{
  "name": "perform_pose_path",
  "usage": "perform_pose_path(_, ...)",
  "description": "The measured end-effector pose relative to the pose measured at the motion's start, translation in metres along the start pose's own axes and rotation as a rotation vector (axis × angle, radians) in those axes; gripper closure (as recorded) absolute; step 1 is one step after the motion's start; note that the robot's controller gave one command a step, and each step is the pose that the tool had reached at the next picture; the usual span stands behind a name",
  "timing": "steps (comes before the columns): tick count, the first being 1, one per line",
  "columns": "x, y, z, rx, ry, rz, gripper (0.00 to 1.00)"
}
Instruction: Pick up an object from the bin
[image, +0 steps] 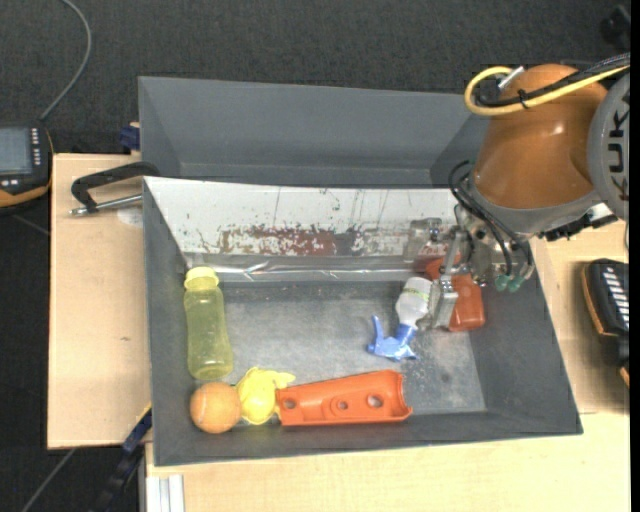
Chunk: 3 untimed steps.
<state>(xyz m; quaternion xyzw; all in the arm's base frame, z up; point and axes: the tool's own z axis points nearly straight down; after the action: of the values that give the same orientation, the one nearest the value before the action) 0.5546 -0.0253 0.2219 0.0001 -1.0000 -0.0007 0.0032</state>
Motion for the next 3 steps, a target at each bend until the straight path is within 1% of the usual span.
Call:
perform_pose_path(1,-0.002,0.0,-0.004,0.001,-0.009,-0.001,0.0)
perform_pose_path(2,0.009,-0.005,0.015,0.0,-0.015,-0.074,0.0)
perform_pose_path(3,0.028,-0.015,0.052,0.001,-0.008,-0.327,0.0)
